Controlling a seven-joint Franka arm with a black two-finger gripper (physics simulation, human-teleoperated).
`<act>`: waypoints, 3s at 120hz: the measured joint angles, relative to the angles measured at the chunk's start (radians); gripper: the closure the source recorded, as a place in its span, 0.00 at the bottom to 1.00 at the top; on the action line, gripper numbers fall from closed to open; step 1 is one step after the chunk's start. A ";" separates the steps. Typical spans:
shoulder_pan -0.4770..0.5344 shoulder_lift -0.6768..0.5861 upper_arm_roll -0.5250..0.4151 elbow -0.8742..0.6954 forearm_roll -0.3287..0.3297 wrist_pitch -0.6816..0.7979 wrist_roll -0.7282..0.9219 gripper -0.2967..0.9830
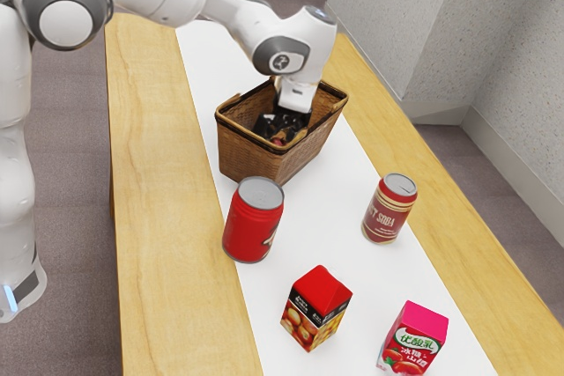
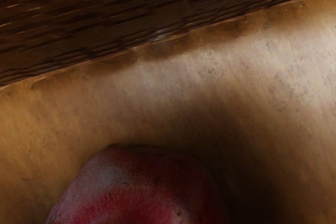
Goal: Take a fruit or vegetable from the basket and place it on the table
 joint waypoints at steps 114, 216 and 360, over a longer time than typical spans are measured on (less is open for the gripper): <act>-0.009 0.007 -0.019 0.004 0.001 0.011 -0.012 0.47; -0.009 -0.116 -0.015 0.470 -0.025 -0.313 -0.034 0.48; 0.198 0.265 0.111 0.944 -0.050 -0.329 0.000 0.25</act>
